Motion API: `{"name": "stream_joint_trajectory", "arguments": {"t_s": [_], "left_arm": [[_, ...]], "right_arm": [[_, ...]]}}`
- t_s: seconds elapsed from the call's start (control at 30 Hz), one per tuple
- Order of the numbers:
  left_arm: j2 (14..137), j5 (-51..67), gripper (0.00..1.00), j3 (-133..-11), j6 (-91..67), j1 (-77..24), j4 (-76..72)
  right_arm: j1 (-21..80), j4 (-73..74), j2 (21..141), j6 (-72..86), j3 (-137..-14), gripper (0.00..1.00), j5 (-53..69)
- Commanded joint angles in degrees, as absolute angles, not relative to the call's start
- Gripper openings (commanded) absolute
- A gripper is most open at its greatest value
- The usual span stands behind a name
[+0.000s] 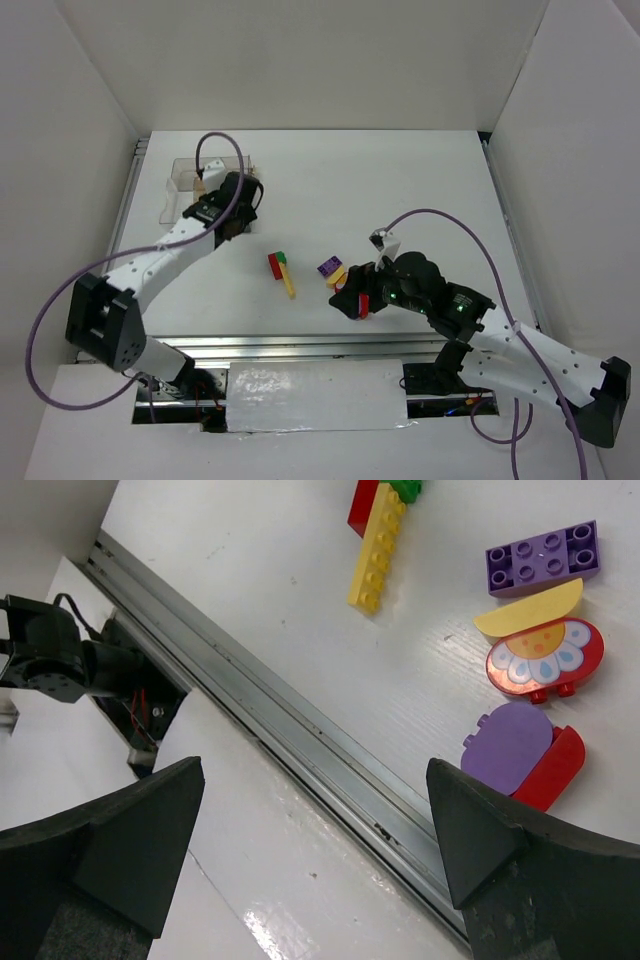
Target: Sort the legos into containers by color
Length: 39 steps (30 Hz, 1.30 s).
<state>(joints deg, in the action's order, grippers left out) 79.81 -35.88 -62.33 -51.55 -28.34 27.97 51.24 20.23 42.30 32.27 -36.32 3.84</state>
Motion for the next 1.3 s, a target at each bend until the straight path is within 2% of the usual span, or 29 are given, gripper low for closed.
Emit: {"name": "stream_joint_trajectory", "arguments": {"t_s": [0.0,0.1,0.23,0.33,0.47,0.57,0.6,0.67,0.93,1.2,1.27], "left_arm": [[88.74,-36.29,0.16,-70.11,-42.72,-24.09,21.89],[98.85,-37.18,0.15,-79.34,-41.31,-21.36,22.32],[111.67,-39.11,0.22,-91.37,-42.96,-18.29,27.67],[116.35,-40.95,0.31,-94.47,-45.25,-17.84,30.76],[116.81,-41.04,0.41,-92.90,-46.05,-17.75,28.05],[115.49,-40.35,0.67,-91.32,-46.32,-17.75,26.99],[114.62,-40.25,0.85,-90.54,-46.67,-17.75,26.81],[112.78,-40.69,0.99,-89.57,-47.11,-17.75,27.24],[100.12,-37.01,0.99,-84.56,-43.94,-17.93,27.40],[74.38,-23.22,1.00,-59.44,-45.70,-20.65,23.20],[67.35,-21.02,1.00,-53.37,-45.35,-22.14,22.68]], "right_arm": [[51.77,16.27,43.07,31.55,-37.62,1.00,3.87],[51.68,13.72,43.68,31.64,-35.86,1.00,4.83],[51.68,13.54,45.00,31.81,-35.33,1.00,5.80],[51.85,11.52,45.44,31.90,-33.40,1.00,6.33],[51.68,10.20,47.10,31.99,-32.43,1.00,6.94],[51.77,10.20,48.25,31.55,-32.96,1.00,7.29],[51.68,10.20,48.43,31.47,-33.13,1.00,7.29],[51.77,9.67,49.04,31.38,-33.22,1.00,7.21],[51.94,10.45,58.25,32.35,-39.70,1.00,0.19],[53.00,16.61,86.28,26.81,-59.90,0.99,-3.25],[53.17,19.41,93.84,25.85,-64.05,0.94,-2.38]]}}
